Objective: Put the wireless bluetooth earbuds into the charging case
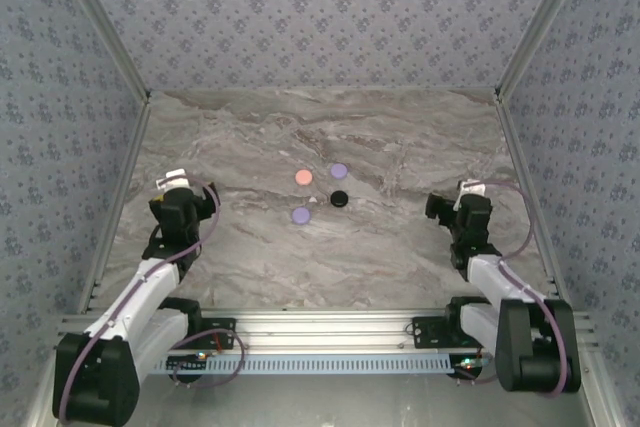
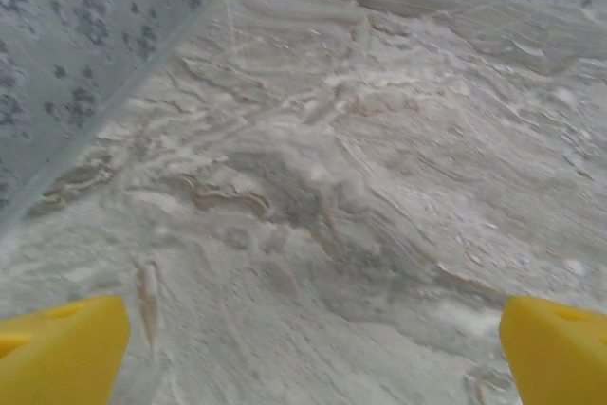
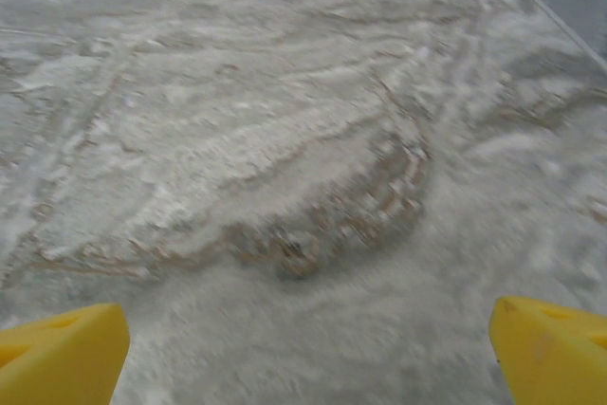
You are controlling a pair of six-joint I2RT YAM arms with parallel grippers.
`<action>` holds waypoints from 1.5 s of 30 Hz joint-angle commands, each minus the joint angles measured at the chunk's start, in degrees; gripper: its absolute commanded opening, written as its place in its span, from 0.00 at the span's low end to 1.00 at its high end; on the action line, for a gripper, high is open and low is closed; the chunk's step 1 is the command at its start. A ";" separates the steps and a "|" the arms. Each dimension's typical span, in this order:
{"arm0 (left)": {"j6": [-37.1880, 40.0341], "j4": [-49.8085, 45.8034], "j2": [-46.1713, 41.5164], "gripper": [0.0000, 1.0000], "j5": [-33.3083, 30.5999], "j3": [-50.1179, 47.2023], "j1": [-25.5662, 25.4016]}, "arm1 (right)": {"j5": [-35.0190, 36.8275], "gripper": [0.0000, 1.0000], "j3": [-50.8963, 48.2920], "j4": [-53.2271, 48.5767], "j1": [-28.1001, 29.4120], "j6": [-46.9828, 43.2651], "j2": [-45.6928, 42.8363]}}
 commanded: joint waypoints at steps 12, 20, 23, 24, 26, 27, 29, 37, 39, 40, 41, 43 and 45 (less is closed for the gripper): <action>14.09 33.74 21.28 0.99 17.16 -3.51 5.35 | -10.86 1.00 2.58 29.83 -0.50 -9.95 21.53; 14.73 41.88 31.49 0.99 23.91 -1.76 6.73 | -8.76 1.00 9.24 22.08 -1.85 -7.18 25.95; 13.74 41.55 37.15 0.99 25.00 1.52 8.02 | -8.91 1.00 9.25 21.75 -1.99 -7.12 25.85; 12.10 38.56 37.11 0.99 25.62 2.85 9.28 | -8.83 1.00 9.36 21.14 -1.98 -7.14 25.81; 10.28 37.24 37.16 0.99 26.08 3.87 10.90 | -8.58 1.00 9.33 21.34 -1.90 -7.25 25.81; 10.26 36.37 37.01 0.99 25.97 3.99 10.94 | -8.11 1.00 9.25 21.55 -1.63 -7.44 25.82; 10.33 36.68 37.09 0.99 25.78 3.98 10.84 | -6.97 1.00 9.47 21.18 -0.86 -7.97 25.90; 10.46 36.30 37.05 0.99 25.20 4.15 10.62 | -6.55 1.00 9.47 21.28 -0.58 -8.02 25.86; 10.45 36.30 37.05 0.99 25.24 4.16 10.58 | -6.70 1.00 9.51 21.15 -0.68 -8.00 25.83; 10.42 36.30 37.04 0.99 25.24 4.16 10.64 | -6.76 1.00 9.51 21.19 -0.74 -8.00 25.85; 10.49 36.29 37.08 0.99 25.24 4.15 10.60 | -6.70 1.00 9.51 21.19 -0.69 -8.00 25.82; 10.42 36.30 37.09 0.99 25.24 4.11 10.58 | -6.72 1.00 9.51 21.23 -0.74 -8.00 25.86; 10.45 36.30 37.04 0.99 25.25 4.11 10.60 | -6.82 1.00 9.51 21.19 -0.75 -7.95 25.83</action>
